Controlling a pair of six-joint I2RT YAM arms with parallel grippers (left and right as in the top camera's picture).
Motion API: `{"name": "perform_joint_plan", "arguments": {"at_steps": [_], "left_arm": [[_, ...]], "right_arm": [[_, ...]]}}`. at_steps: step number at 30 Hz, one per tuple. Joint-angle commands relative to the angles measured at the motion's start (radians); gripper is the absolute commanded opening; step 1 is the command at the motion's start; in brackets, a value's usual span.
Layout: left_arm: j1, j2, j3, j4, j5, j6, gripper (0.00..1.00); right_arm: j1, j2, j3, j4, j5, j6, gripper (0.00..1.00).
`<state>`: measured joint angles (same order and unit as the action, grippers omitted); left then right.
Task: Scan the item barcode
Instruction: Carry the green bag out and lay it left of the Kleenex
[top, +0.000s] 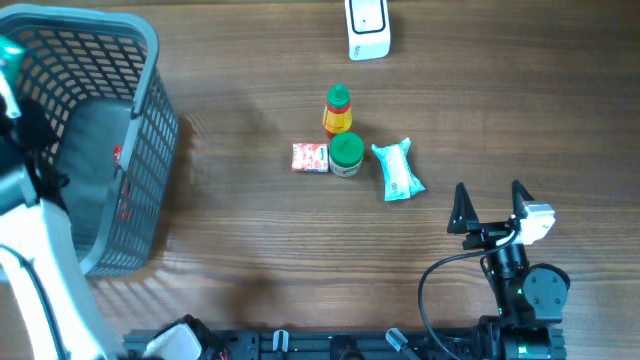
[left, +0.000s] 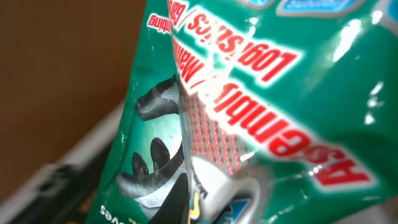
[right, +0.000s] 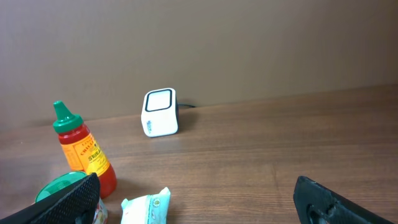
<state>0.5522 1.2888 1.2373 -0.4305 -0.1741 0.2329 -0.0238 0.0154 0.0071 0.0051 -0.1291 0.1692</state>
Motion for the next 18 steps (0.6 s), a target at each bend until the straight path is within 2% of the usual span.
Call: {"name": "perform_joint_plan", "arguments": {"at_steps": [1,4,8,18], "left_arm": [[0.002,-0.131,0.011,0.024,0.002,-0.145,0.04],[-0.023,-0.219,0.011,0.035,0.017,-0.240,0.04],[-0.114,-0.300,0.011,0.062,0.077,-0.248,0.04],[-0.592,-0.384,0.011,0.152,0.077,-0.248,0.04]], "right_arm": [[0.004,-0.008,-0.002,0.005,0.006,-0.010,1.00],[0.004,-0.008,-0.002,0.005,0.006,-0.010,0.99],[0.004,-0.008,-0.002,0.004,0.006,-0.010,1.00],[0.004,-0.008,-0.002,0.004,0.006,-0.010,1.00]]}}
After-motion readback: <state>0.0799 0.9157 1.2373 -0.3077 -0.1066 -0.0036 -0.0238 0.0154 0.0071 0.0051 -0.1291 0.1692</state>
